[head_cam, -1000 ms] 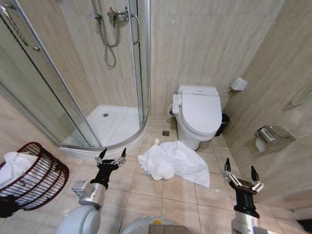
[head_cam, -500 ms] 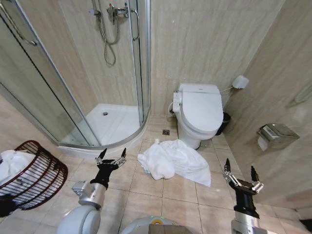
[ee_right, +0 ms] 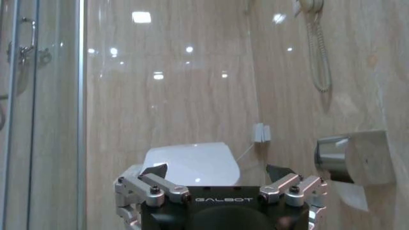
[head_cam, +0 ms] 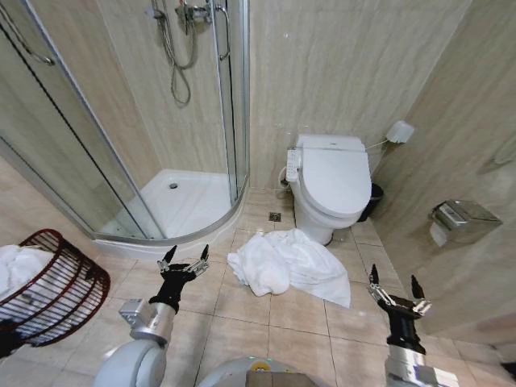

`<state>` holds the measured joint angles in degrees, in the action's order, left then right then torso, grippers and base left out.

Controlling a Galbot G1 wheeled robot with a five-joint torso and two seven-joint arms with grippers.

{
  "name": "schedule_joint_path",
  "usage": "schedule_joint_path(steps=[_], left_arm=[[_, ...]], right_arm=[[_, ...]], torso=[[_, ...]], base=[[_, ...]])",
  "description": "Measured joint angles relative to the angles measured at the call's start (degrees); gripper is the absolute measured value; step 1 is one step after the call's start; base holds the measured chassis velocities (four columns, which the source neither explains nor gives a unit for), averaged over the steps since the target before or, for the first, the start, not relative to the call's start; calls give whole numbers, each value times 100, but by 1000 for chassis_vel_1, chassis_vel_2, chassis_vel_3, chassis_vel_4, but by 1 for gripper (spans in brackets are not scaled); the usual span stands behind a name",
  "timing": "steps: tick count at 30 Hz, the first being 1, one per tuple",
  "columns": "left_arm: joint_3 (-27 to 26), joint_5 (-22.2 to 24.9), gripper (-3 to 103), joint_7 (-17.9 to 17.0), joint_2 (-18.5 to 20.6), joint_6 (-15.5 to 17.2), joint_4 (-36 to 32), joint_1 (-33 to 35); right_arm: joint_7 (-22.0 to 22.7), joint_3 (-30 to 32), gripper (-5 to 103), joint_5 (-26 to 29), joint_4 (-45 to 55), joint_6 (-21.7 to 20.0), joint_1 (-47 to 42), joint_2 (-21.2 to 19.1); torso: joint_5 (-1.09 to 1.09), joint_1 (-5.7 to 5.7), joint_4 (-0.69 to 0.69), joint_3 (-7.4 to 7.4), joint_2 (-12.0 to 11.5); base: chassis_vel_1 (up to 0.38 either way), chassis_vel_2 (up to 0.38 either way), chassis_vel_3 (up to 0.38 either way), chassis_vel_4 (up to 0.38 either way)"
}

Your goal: Discard the used towel into the hamper.

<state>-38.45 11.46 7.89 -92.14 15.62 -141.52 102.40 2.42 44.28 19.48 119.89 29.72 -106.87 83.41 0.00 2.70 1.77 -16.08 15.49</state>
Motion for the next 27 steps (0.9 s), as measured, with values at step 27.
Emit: schedule_joint_path(steps=[27], left_arm=[[0, 0, 100, 0, 0, 0, 0, 0]], right_arm=[[-1337, -1002, 100, 1764, -928, -1875, 870, -1777]], torso=[[1, -175, 0, 455, -631]], base=[[0, 0, 0, 0]])
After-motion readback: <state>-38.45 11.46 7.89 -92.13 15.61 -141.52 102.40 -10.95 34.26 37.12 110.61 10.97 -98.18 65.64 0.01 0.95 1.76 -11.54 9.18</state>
